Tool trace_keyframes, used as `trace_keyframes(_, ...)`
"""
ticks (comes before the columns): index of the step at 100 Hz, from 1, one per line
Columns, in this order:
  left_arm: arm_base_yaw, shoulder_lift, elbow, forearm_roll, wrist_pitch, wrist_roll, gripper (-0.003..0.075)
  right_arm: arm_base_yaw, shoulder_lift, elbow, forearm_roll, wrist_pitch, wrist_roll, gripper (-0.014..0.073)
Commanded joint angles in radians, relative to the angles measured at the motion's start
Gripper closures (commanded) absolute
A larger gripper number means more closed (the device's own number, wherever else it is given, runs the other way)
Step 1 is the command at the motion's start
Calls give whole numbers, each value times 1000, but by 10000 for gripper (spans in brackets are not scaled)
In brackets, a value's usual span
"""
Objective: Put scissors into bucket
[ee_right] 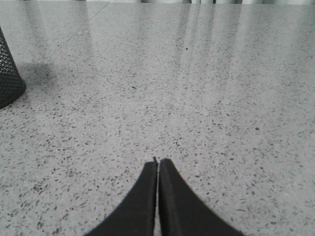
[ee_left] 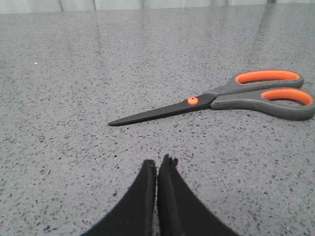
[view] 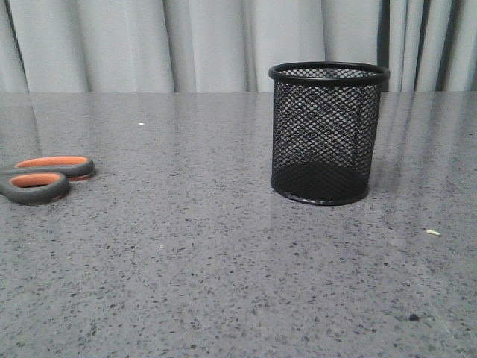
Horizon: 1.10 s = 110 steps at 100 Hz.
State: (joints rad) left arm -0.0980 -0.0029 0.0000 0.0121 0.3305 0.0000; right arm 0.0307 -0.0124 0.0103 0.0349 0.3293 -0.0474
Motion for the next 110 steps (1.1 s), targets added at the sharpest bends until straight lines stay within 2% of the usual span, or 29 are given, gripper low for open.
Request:
trace_keyframes(1,2,-25,39,-12,-46,-5,740,-6,-19,9,-12,-43,-3,638)
trace_keyframes(23,2,-25,39,-6,-46,-5,740,-6,-19,9,-12,-46,-3,638)
trace_keyframes(34,2,-25,39,39,-77,-5,740,-6,-19,9,-12,-105,-3,638)
trace_keyframes(39,2,-25,39,12,-117,-14,740,-6,-19,9,-5,-145,-3,638)
trace_keyframes(44,0,-25,39,-137,-181,-31,740,-6,-19,9,65,-217,-3,638)
trace_keyframes(57,-4,-25,39,-595,-341,-36,740,-6,-19,9,476,-413,-3,638)
trace_keyframes(62,-4,-25,39,-677,-378,-36,740,-6,-19,9,614,-427,-3,638)
trace_keyframes(69,-4,-25,37,-783,-408,-36,740,-6,-19,9,680,-427,-3,638)
trace_keyframes(80,-4,-25,35,-877,-399,-36,739,-6,-19,4,682,-423,-3,638)
trace_keyframes(91,-4,-25,-12,-861,-319,-29,738,-6,-19,-50,642,-355,-3,638)
trace_keyframes(102,-4,-12,-120,-746,-189,71,706,-6,9,-173,416,-197,-3,635)
trace_keyframes(107,-4,9,-191,-692,-135,148,646,-6,39,-239,307,-119,-3,613)
trace_keyframes(110,-4,27,-226,-673,-96,199,583,-6,60,-276,250,-78,-3,589)
